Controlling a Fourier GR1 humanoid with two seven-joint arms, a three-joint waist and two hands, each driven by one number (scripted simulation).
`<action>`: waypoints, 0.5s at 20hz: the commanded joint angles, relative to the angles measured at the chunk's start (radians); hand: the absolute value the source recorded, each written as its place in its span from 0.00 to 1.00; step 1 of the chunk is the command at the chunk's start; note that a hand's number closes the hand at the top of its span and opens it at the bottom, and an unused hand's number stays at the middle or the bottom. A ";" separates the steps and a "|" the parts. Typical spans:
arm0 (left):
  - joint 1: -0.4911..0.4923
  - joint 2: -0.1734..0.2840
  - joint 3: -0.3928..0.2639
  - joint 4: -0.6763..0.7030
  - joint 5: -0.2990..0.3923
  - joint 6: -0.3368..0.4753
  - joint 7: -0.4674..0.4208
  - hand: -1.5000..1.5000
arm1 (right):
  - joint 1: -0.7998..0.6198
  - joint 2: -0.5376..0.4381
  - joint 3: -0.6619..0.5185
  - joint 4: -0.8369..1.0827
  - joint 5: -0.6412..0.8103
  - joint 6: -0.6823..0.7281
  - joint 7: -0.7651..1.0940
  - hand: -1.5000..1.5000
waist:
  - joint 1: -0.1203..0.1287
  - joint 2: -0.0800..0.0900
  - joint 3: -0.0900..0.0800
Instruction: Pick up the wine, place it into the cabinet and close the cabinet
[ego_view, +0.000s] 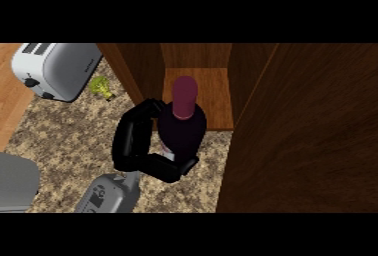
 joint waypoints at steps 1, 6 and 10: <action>-0.079 -0.016 -0.025 -0.052 -0.020 0.094 0.144 1.00 | -0.045 -0.036 -0.105 -0.058 -0.177 0.021 0.086 0.00 | -0.007 0.002 0.000; -0.246 -0.017 -0.006 0.034 -0.013 0.196 0.196 1.00 | 0.004 -0.024 -0.102 -0.088 -0.160 0.025 0.071 0.00 | -0.015 0.004 0.000; -0.348 -0.017 0.076 0.097 0.010 0.199 0.275 1.00 | 0.013 -0.005 -0.044 -0.105 -0.092 0.010 0.063 0.00 | -0.013 0.004 -0.001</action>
